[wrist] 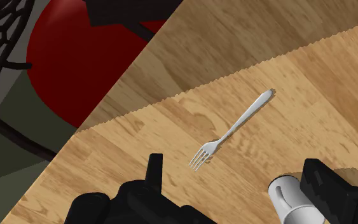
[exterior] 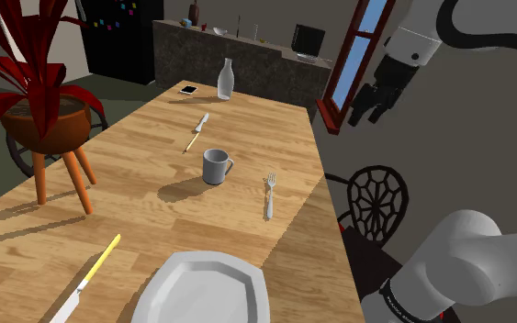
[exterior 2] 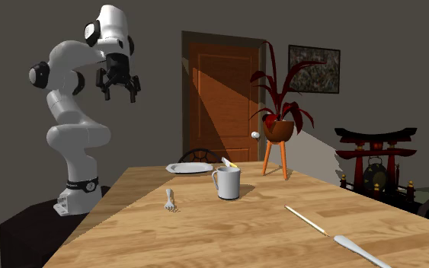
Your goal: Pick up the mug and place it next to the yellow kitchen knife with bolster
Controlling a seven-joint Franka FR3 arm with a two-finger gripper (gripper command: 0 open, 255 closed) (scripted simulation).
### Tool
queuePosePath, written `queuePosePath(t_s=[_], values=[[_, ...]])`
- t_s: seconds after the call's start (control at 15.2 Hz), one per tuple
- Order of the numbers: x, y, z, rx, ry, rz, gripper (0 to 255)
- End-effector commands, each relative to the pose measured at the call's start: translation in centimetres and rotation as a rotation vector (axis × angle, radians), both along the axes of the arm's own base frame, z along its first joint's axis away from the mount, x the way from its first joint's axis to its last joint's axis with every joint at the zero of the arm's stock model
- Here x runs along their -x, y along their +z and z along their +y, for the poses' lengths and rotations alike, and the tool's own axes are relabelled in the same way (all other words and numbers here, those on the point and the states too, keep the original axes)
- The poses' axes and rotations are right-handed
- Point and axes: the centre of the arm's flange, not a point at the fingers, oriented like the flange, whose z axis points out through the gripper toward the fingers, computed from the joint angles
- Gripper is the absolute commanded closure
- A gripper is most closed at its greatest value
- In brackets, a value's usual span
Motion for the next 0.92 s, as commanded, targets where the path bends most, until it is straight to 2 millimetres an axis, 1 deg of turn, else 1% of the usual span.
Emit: queuePosePath(t_s=[0.0, 0.86], values=[[0.0, 0.0, 0.0, 0.0, 0.0, 0.0, 0], [-13.2, -8.0, 8.8, 0.014, 0.014, 0.047, 0]])
